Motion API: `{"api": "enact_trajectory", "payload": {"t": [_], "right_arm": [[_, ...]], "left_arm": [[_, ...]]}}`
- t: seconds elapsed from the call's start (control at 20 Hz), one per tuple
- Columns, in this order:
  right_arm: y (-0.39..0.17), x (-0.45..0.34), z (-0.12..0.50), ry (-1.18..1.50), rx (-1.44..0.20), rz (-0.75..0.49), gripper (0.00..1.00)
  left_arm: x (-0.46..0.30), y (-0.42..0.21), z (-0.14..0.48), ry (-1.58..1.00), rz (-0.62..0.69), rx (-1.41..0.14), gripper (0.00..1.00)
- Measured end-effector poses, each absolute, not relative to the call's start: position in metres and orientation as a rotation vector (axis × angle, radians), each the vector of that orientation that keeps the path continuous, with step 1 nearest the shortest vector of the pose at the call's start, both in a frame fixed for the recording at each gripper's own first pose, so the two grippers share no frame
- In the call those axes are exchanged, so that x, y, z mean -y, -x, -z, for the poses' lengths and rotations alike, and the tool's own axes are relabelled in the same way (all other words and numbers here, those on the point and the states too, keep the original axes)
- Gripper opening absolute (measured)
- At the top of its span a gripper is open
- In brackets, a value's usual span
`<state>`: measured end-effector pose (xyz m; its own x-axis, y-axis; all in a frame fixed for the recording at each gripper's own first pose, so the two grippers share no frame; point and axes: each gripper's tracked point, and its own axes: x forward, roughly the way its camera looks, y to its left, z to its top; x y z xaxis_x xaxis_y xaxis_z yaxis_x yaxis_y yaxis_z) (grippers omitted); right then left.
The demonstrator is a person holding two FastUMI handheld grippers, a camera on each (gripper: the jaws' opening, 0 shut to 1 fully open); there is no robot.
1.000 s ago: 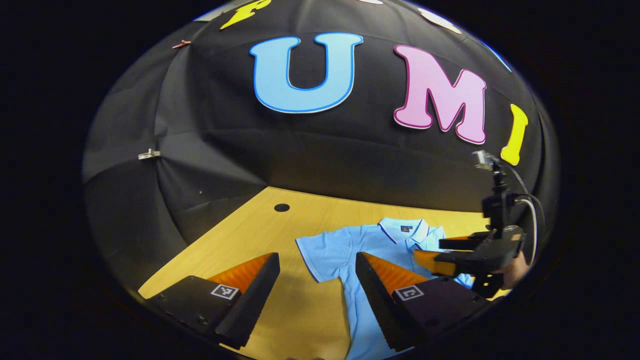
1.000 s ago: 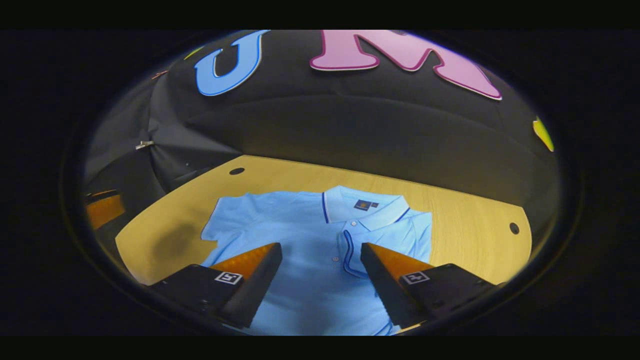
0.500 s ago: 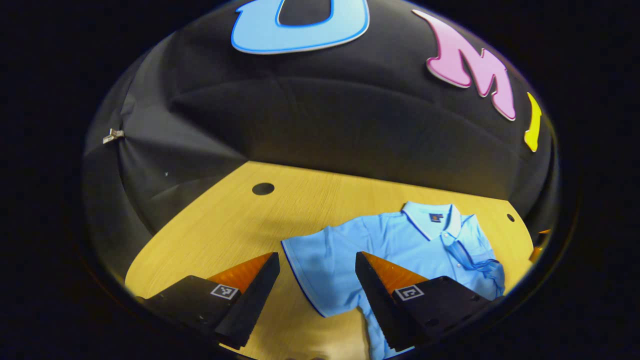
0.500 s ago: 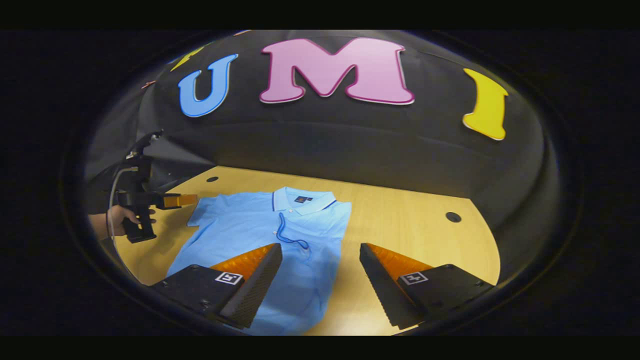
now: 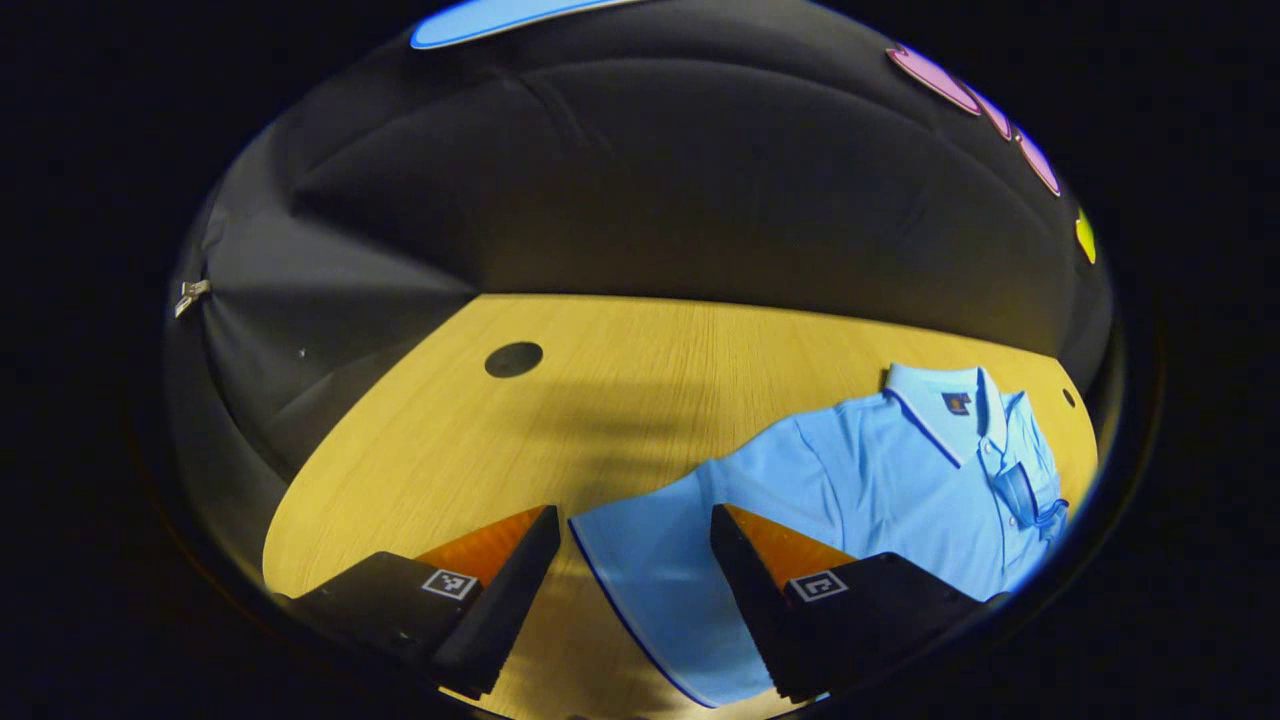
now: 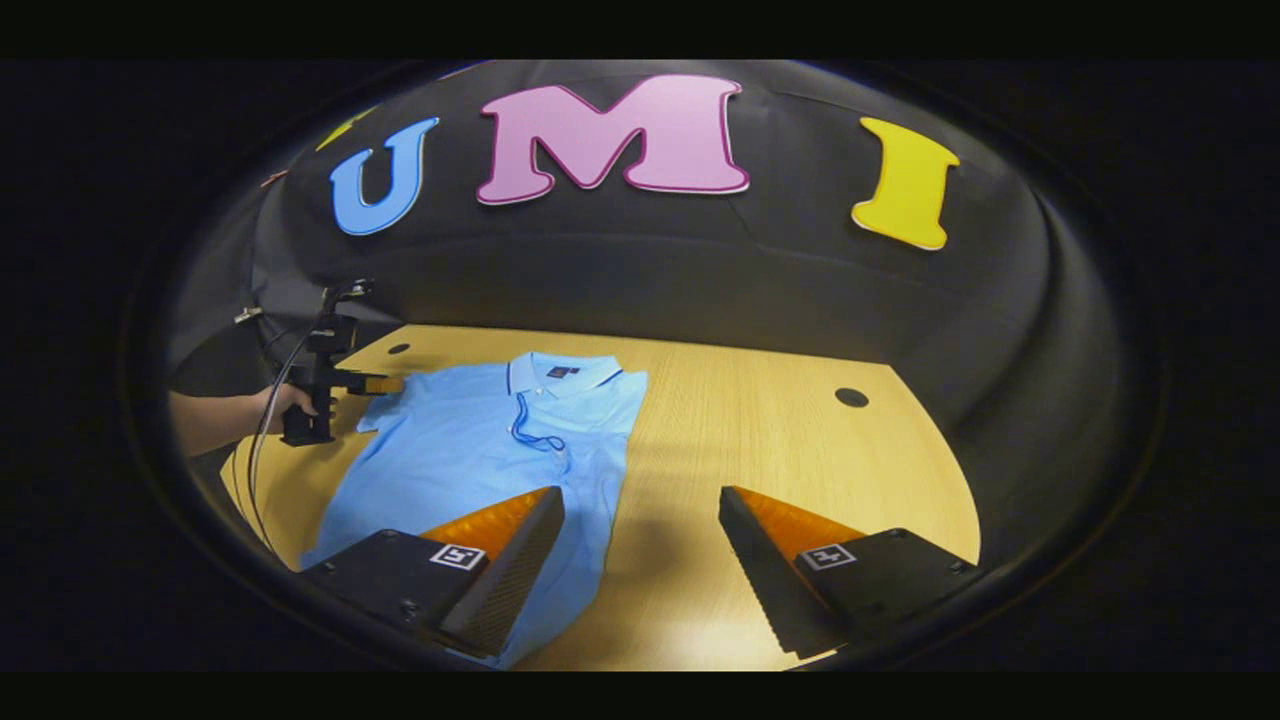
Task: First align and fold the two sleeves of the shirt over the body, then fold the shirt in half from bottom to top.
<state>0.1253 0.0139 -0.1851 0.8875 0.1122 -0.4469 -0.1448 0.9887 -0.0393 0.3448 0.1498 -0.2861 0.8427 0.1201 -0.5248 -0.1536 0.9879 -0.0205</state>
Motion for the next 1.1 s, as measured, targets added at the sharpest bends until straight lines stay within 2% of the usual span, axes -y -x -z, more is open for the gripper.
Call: {"api": "enact_trajectory", "payload": {"t": [0.2,0.3,0.45,0.5,0.55,0.8,1.1], "right_arm": [[-0.120,-0.009,0.199,0.021,-0.490,-0.114,0.96],[-0.122,-0.007,0.203,0.011,-0.494,-0.107,0.98],[-0.124,-0.004,0.209,-0.005,-0.496,-0.099,0.98],[-0.124,-0.003,0.210,-0.009,-0.497,-0.097,0.98],[-0.123,-0.002,0.211,-0.012,-0.499,-0.095,0.98],[-0.114,0.005,0.208,-0.005,-0.490,-0.090,0.98],[-0.099,0.011,0.205,-0.024,-0.482,-0.078,0.98]], "left_arm": [[-0.142,-0.351,0.290,0.079,-0.110,-0.546,0.99],[-0.137,-0.355,0.290,0.069,-0.080,-0.546,0.89],[-0.124,-0.359,0.287,0.072,-0.039,-0.534,0.34],[-0.122,-0.361,0.286,0.084,-0.039,-0.522,0.26],[-0.121,-0.363,0.285,0.096,-0.046,-0.510,0.09],[-0.117,-0.361,0.271,0.094,-0.101,-0.496,0.06],[-0.036,-0.357,0.212,0.112,-0.028,-0.443,0.06]]}}
